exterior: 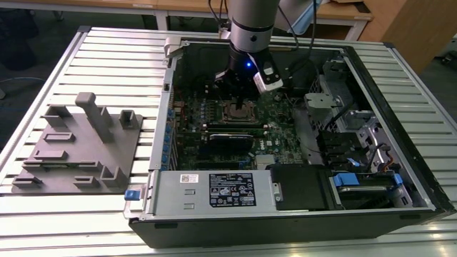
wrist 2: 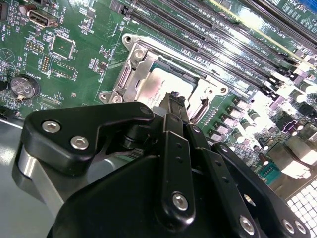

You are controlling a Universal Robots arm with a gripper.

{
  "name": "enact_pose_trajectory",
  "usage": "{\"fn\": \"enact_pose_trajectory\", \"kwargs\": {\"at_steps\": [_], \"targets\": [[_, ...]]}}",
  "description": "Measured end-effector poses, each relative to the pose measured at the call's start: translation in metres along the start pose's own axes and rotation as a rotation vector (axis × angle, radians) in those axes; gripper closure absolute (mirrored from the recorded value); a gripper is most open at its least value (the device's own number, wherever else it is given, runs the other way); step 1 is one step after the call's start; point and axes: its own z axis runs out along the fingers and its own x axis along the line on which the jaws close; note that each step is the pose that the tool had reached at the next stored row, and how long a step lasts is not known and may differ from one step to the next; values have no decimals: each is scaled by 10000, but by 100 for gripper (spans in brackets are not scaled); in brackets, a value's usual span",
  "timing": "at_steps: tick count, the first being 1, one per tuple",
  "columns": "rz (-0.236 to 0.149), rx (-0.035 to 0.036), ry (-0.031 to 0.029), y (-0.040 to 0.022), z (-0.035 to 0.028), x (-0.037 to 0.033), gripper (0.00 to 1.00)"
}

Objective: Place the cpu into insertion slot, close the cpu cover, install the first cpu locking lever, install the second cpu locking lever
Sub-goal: 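Install the first cpu locking lever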

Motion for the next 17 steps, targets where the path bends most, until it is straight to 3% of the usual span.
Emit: {"fn": "enact_pose_trajectory", "kwargs": {"at_steps": [13, 17], "targets": [[-1, 0, 0, 0, -24, 1, 89], [0, 1, 0, -2, -24, 33, 89]]}}
